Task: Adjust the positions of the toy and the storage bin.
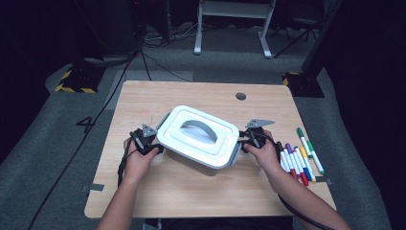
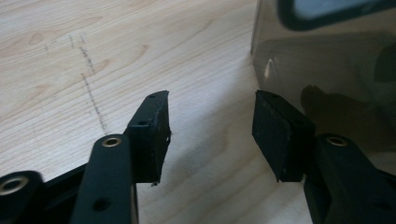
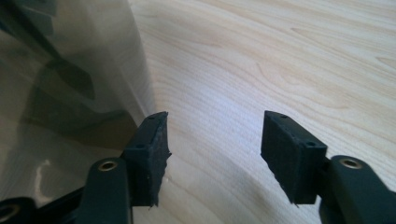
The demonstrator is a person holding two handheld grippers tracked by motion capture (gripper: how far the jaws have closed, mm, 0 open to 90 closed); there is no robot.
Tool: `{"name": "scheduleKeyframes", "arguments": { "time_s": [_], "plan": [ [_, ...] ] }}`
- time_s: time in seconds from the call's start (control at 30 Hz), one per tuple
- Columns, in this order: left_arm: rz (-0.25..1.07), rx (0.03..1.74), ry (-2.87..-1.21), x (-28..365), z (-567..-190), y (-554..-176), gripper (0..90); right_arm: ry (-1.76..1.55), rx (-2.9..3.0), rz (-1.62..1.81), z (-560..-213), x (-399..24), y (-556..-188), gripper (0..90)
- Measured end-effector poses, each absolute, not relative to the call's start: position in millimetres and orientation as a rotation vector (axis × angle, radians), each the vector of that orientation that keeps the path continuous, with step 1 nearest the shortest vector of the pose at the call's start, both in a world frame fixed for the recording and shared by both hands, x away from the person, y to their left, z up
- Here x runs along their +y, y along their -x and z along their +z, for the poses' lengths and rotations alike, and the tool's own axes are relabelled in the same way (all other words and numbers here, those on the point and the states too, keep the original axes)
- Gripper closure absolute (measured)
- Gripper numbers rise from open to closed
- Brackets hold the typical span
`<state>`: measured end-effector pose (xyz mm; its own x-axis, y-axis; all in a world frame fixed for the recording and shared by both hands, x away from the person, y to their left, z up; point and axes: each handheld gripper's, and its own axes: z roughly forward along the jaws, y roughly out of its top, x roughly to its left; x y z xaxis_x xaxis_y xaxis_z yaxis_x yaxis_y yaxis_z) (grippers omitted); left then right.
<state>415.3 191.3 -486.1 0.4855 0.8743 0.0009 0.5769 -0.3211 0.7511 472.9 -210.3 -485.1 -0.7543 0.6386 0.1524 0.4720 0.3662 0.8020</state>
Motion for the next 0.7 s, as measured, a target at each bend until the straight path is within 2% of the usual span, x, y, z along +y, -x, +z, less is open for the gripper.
{"name": "scheduleKeyframes", "arguments": {
  "time_s": [0.3, 0.43, 0.53, 0.7],
  "plan": [
    [0.471, 1.128, -2.08, 165.6, -484.5, -392.6, 43.9, -1.03, 2.442, 1.31, -483.1, -238.9, -451.8, 40.9],
    [0.397, 1.153, -2.06, 150.7, -487.7, -380.3, 42.9, -1.001, 2.438, 1.258, -479.3, -255.1, -434.7, 39.4],
    [0.411, 1.095, -2.108, 137.0, -488.7, -370.4, 44.3, -1.018, 2.434, 1.243, -478.6, -268.8, -419.6, 40.6],
    [0.356, 1.034, -2.169, 116.3, -489.4, -355.3, 42.4, -1.028, 2.432, 1.229, -477.8, -290.9, -399.2, 40.9]
  ]
}}
